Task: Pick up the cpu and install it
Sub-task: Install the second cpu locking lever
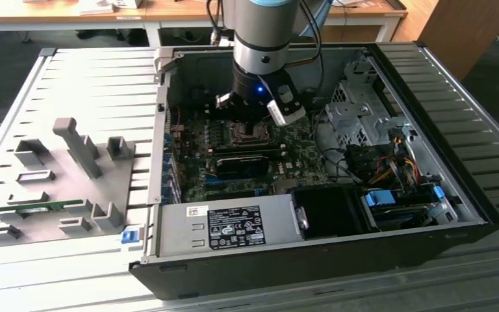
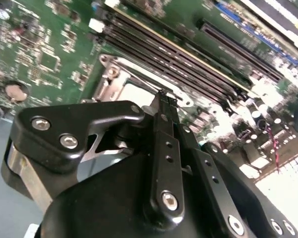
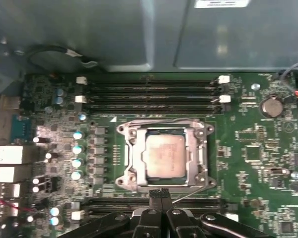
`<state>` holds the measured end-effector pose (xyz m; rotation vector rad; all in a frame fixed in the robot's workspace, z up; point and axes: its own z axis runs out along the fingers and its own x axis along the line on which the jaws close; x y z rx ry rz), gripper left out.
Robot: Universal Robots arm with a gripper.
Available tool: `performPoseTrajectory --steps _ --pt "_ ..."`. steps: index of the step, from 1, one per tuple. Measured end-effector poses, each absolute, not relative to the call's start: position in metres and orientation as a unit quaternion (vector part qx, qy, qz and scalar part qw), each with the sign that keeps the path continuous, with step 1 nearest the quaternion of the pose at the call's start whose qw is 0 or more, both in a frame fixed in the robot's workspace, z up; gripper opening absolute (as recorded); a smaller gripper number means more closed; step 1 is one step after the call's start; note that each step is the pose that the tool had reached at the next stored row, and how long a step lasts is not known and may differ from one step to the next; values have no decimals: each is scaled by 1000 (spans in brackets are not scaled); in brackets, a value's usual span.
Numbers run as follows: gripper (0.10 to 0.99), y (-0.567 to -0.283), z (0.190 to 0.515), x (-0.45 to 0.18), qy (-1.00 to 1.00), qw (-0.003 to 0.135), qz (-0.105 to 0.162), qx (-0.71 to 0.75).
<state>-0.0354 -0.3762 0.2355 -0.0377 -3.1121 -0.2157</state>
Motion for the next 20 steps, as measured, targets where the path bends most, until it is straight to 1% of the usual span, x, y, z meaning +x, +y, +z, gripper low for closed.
performPoseTrajectory --steps 6,12,20 --pt "106 -383 235 -38 -997 11 -70 -12" --pt "106 -385 234 -42 -997 11 -80 -12" --pt "106 -387 220 -44 -996 11 -82 -12"
